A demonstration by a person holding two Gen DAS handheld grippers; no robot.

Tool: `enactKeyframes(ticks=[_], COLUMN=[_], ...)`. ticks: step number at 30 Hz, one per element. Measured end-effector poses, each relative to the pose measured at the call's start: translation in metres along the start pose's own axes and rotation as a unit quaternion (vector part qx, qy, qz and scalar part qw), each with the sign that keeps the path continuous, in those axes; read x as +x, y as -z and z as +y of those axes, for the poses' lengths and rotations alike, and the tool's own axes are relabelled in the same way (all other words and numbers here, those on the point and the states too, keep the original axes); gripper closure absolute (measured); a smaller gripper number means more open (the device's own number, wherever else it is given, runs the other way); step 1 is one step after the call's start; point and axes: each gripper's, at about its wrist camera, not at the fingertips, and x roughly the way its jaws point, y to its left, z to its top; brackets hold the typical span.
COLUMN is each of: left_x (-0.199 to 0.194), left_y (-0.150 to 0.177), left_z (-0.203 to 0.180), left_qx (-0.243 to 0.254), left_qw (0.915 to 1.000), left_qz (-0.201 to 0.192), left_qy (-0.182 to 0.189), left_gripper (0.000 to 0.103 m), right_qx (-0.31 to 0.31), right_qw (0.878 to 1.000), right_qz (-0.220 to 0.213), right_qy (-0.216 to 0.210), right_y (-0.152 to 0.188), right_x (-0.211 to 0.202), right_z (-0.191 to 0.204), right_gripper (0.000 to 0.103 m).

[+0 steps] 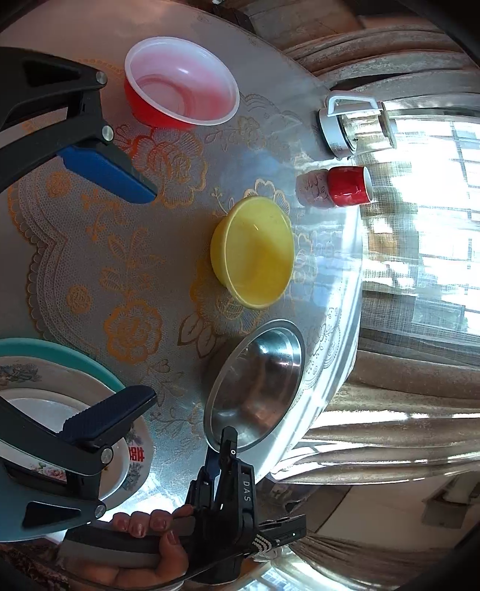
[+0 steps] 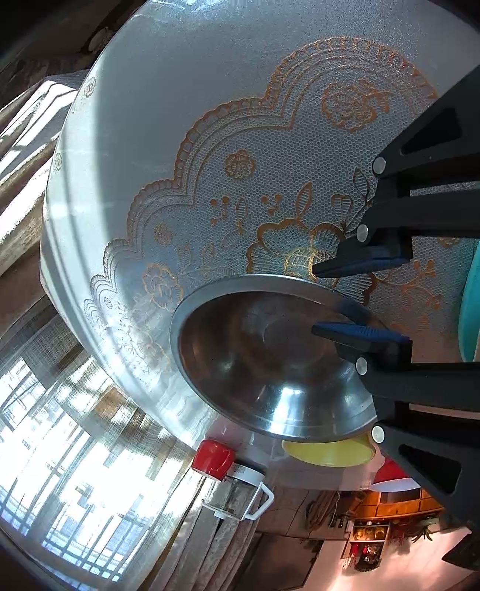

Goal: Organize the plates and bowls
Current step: 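Close the right gripper on the steel bowl rim while the left gripper grips it too, then lift the steel bowl off the table with both grippers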

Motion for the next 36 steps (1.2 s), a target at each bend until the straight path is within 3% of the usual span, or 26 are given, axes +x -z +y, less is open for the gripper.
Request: enactKeyframes(ticks=[8,14,22,26,31,32,36], left_x=[0.007,0.026,0.069,0.087,0.098,0.099,0.094], left_y=[-0.025,-0.045,-0.064,-0.064,-0.056,-0.054,-0.046], left_z=[-0.018,-0.03,-0.055,-0.058,-0.067,-0.069,-0.073], left_qx=[0.027,0.023,0.073,0.08,0.109,0.114,0.126], left_qw=[0.9995,0.9995,0.9971,0.9958,0.9922,0.9914,0.9903], left_qz=[-0.015,-0.011,0.016,0.043,0.059,0.064,0.059], left_qy=[-0.004,0.016,-0.011,-0.01,0.003,0.008,0.002], left_gripper=[0.003,0.003,0.007,0.027,0.065,0.077,0.078], right_qx=[-0.031,-0.036,-0.041,-0.037,-0.03,-0.028,-0.041], right_qw=[0.999,0.999,0.999,0.999,0.999,0.999,0.999], right_qz=[-0.006,-0.001,-0.005,-0.008,-0.004,-0.004,-0.017], right_qy=[0.009,0.009,0.002,0.0,-0.016,-0.022,-0.009], right_y=[0.015,0.025,0.031,0.034,0.035,0.036,0.04], right_x=[-0.012,-0.018,-0.024,-0.025,-0.023,-0.023,-0.025], right_z=[-0.003,-0.012,-0.021,-0.028,-0.034,-0.034,-0.026], right_gripper=[0.081,0.081,0.081,0.081,0.08,0.08,0.08])
